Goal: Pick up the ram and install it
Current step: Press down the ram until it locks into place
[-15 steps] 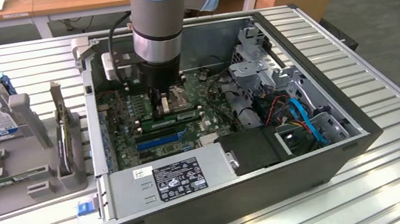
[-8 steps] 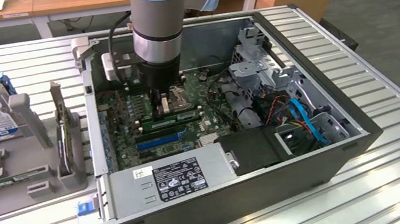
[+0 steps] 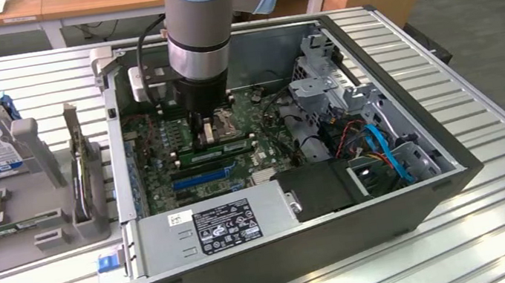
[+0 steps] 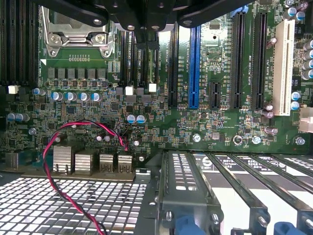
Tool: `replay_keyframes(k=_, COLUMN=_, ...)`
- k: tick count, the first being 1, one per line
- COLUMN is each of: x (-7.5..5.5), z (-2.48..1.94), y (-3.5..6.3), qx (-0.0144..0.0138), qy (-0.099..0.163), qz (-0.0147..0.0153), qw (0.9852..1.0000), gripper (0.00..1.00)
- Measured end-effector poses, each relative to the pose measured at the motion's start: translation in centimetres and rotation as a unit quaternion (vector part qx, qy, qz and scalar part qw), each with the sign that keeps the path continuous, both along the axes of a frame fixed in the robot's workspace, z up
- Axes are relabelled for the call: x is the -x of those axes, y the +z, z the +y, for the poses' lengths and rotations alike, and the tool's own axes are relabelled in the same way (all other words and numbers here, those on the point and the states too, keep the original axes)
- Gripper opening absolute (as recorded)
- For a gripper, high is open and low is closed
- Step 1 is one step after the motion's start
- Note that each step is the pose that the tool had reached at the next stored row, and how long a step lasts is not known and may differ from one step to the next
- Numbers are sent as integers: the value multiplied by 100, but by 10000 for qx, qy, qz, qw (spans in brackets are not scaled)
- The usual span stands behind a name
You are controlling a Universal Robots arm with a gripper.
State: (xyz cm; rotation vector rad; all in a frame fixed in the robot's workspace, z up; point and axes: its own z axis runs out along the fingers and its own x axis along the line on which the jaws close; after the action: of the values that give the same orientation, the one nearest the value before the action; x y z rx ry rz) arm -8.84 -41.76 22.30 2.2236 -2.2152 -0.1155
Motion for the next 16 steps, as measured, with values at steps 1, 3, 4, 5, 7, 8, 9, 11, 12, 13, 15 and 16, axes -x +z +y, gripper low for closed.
replay_keyframes(k=1, x=0, z=0, y=0, qx=0, qy=0, qz=0, qw=10000, gripper=10)
replay_keyframes(k=3, x=0, z=0, y=0, qx=0, qy=0, qz=0, qw=10000, gripper=10)
replay_keyframes(k=4, x=0, z=0, y=0, qx=0, qy=0, qz=0, qw=10000, gripper=10)
replay_keyframes(k=5, x=0, z=0, y=0, qx=0, qy=0, qz=0, qw=10000, gripper=10)
replay_keyframes(k=7, x=0, z=0, y=-1, qx=1, qy=0, qz=0, qw=10000, gripper=10)
replay_keyframes(k=8, x=0, z=0, y=-2, qx=-1, qy=0, qz=0, qw=10000, gripper=10)
replay_keyframes(k=9, x=0, z=0, y=-2, qx=0, qy=0, qz=0, qw=10000, gripper=10)
replay_keyframes(k=11, x=0, z=0, y=-2, qx=-1, qy=0, qz=0, qw=10000, gripper=10)
replay_keyframes(k=12, x=0, z=0, y=-2, qx=-1, qy=0, qz=0, qw=10000, gripper=10)
replay_keyframes(k=13, x=0, z=0, y=-2, qx=-1, qy=0, qz=0, qw=10000, gripper=10)
replay_keyframes(k=15, x=0, z=0, y=-2, qx=0, qy=0, qz=0, qw=10000, gripper=10)
replay_keyframes(k=16, x=0, z=0, y=-1, qx=0, qy=0, qz=0, qw=10000, gripper=10)
